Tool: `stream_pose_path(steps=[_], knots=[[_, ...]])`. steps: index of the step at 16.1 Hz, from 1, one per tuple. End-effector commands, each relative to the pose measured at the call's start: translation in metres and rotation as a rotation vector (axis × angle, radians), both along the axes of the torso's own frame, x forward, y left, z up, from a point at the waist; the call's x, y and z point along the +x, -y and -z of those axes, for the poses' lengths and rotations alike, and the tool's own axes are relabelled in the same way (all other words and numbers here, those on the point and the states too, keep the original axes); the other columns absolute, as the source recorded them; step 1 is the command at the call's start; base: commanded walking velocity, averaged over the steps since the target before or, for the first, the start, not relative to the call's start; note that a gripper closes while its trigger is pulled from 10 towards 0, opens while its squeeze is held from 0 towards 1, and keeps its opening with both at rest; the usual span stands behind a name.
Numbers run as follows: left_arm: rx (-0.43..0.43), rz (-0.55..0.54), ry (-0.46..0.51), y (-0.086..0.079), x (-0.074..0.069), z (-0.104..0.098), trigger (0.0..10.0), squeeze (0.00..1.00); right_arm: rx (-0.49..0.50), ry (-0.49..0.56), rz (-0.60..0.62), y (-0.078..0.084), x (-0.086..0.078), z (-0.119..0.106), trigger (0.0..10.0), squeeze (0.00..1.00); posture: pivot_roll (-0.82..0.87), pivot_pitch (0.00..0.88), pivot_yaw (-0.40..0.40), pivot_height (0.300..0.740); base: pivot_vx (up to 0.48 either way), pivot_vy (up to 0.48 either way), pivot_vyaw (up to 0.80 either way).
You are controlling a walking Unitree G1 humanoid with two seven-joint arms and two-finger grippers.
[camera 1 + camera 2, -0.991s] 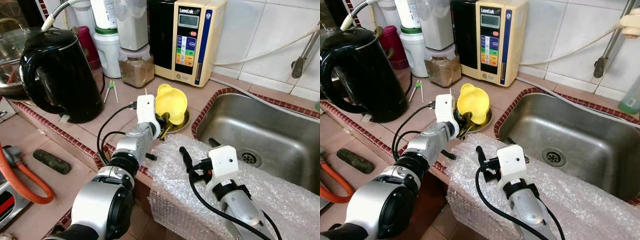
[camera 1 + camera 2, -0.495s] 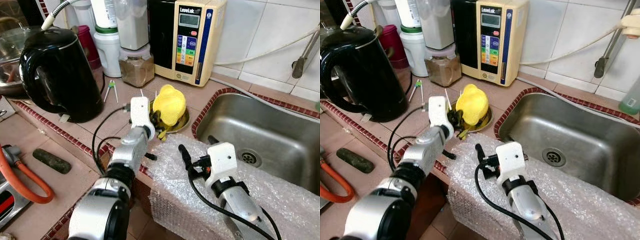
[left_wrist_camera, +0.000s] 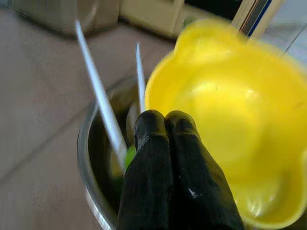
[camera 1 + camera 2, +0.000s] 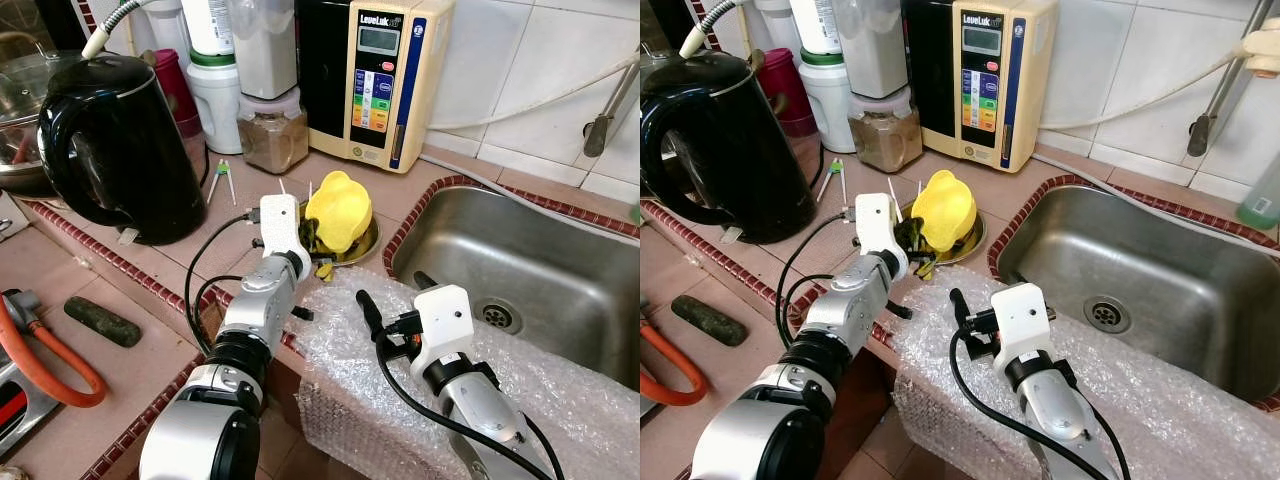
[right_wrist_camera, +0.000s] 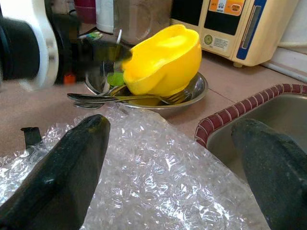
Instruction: Kitchen organization
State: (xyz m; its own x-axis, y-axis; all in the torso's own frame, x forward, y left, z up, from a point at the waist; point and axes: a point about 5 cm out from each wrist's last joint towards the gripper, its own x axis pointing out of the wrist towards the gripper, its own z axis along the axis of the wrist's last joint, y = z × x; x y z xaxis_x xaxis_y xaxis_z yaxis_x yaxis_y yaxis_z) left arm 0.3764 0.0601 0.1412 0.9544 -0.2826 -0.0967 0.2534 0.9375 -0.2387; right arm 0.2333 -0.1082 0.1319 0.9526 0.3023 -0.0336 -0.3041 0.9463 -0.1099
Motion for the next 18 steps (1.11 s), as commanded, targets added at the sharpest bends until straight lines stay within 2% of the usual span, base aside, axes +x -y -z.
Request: stream_pose_path(steps=[1, 4, 8, 9, 10, 11, 15, 16, 17, 18], knots=[[-0.02, 0.034, 0.157, 0.002, 0.001, -0.025, 0.0, 0.0, 0.006, -0.008, 0.009, 0.001, 0.0, 0.001, 10.0, 0.0, -0.02, 0.0, 0.04, 0.74, 0.0, 0.0, 0.0], [-0.022, 0.125, 0.251, 0.005, -0.007, -0.032, 0.0, 0.0, 0.016, 0.002, 0.013, -0.001, 0.002, 0.0, 10.0, 0.0, -0.02, 0.0, 0.042, 0.74, 0.0, 0.0, 0.0], [0.067, 0.243, 0.349, 0.001, -0.023, -0.031, 0.0, 0.0, 0.017, 0.002, 0.014, -0.001, 0.002, -0.001, 10.0, 0.0, -0.01, 0.0, 0.044, 0.74, 0.0, 0.0, 0.0], [0.072, 0.284, 0.375, 0.003, -0.029, -0.034, 6.9, 0.0, 0.018, 0.001, 0.014, 0.0, 0.001, 0.0, 10.0, 0.0, -0.01, 0.0, 0.045, 0.74, 0.0, 0.0, 0.0], [0.074, 0.286, 0.377, 0.003, -0.032, -0.034, 10.0, 0.0, 0.018, -0.002, 0.017, 0.0, 0.0, 0.001, 10.0, 0.0, 0.0, 0.001, 0.047, 0.74, 0.0, 0.0, 0.0], [0.048, 0.283, 0.342, 0.002, -0.034, -0.032, 10.0, 1.0, 0.019, -0.008, 0.02, 0.001, -0.002, 0.002, 10.0, 0.0, 0.0, 0.007, 0.048, 0.74, 0.0, 0.0, 0.0], [-0.012, 0.211, 0.199, -0.01, -0.041, -0.024, 10.0, 1.0, 0.021, -0.017, 0.015, -0.002, -0.008, 0.005, 10.0, 0.0, 0.01, 0.017, 0.054, 0.74, 0.0, 0.0, 0.0], [-0.012, 0.215, 0.191, -0.01, -0.042, -0.024, 10.0, 1.0, 0.02, -0.017, 0.015, -0.002, -0.008, 0.005, 10.0, 0.0, 0.01, 0.018, 0.054, 0.74, 0.0, 0.0, 0.0], [-0.078, 0.193, 0.102, -0.01, -0.043, -0.022, 10.0, 1.0, 0.023, -0.02, 0.013, -0.003, -0.008, 0.005, 10.0, 0.0, 0.01, 0.023, 0.055, 0.74, 0.0, 0.0, 0.0], [-0.095, 0.19, 0.068, -0.007, -0.043, -0.021, 10.0, 1.0, 0.024, -0.021, 0.01, -0.004, -0.009, 0.005, 10.0, 0.0, 0.01, 0.031, 0.056, 0.74, 0.0, 0.0, 0.0]])
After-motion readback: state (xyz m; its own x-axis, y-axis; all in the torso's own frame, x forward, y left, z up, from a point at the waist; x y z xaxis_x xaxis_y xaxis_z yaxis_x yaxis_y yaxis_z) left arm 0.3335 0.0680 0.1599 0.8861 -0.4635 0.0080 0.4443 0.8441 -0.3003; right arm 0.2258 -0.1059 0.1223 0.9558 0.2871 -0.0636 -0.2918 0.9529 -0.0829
